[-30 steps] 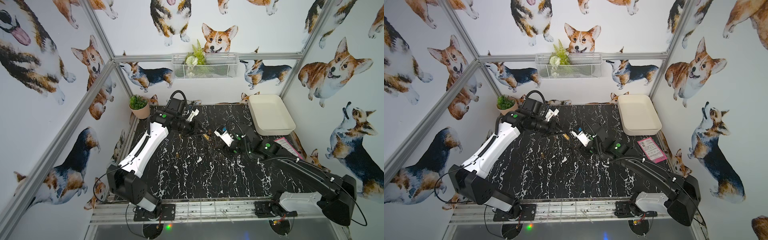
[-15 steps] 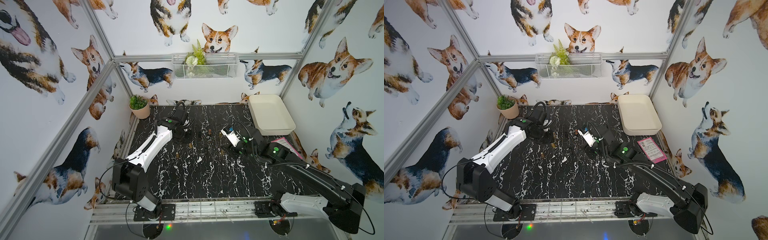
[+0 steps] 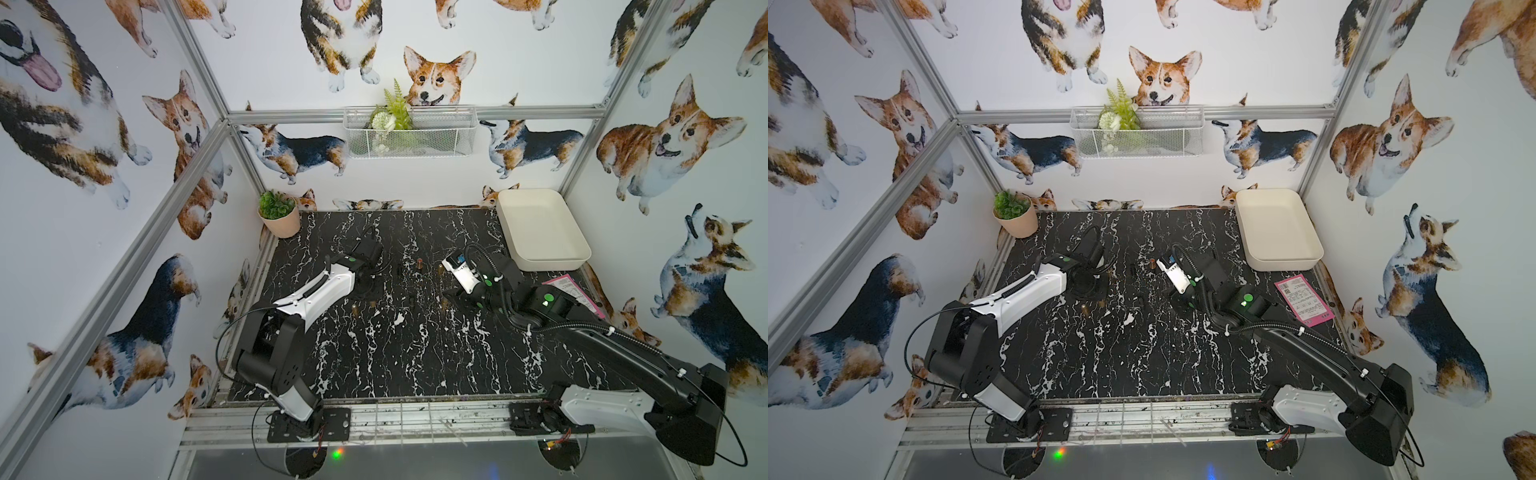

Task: Open the lipstick cap
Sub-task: Place the lipstick at the center of the board.

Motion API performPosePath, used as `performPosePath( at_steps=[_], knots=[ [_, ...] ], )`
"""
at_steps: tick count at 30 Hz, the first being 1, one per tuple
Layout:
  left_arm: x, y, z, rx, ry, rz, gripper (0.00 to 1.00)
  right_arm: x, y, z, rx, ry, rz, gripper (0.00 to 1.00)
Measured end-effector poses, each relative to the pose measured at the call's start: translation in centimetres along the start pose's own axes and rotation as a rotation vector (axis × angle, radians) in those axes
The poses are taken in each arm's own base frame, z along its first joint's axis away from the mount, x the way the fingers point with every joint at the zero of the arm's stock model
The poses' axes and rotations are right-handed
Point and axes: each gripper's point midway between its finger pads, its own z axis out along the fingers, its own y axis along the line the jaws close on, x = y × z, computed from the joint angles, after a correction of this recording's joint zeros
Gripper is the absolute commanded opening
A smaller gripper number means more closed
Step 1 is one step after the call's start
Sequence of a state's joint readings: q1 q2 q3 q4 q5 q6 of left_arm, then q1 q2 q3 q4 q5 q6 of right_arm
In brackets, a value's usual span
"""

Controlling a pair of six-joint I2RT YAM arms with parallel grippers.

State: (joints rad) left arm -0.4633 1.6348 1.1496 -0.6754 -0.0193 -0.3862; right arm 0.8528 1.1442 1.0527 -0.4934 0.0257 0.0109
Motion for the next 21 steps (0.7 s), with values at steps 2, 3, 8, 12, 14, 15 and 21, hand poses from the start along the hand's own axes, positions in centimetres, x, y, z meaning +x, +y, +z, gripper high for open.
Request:
performPosePath(
  at_steps=[2, 3, 8, 12, 14, 15, 21],
  knots=[
    [0.0, 0.1, 0.5, -0.005, -0.004, -0.005, 0.15, 0.0, 0.0, 0.0, 0.003, 0.000, 0.000, 0.46],
    [0.0, 0.1, 0.8, -0.008, -0.011, -0.009, 0.15, 0.1, -0.1, 0.0, 0.003, 0.002, 0.001, 0.46],
    [0.4, 0.3, 1.8, -0.019, -0.030, -0.013, 0.16, 0.5, -0.1, 0.2, 0.004, 0.014, 0.014, 0.46],
    [0.6, 0.5, 2.4, -0.024, -0.044, -0.023, 0.16, 0.7, -0.1, 0.3, 0.005, 0.020, 0.014, 0.46],
    [0.4, 0.4, 2.6, -0.022, -0.053, -0.024, 0.16, 0.7, -0.1, 0.3, 0.005, 0.022, 0.014, 0.46],
    [0.4, 0.3, 2.7, -0.021, -0.056, -0.023, 0.16, 0.7, -0.1, 0.3, 0.005, 0.022, 0.013, 0.46],
    [0.0, 0.1, 3.1, -0.034, -0.081, -0.020, 0.17, 0.7, -0.2, 0.4, 0.011, 0.023, 0.013, 0.46]
  ],
)
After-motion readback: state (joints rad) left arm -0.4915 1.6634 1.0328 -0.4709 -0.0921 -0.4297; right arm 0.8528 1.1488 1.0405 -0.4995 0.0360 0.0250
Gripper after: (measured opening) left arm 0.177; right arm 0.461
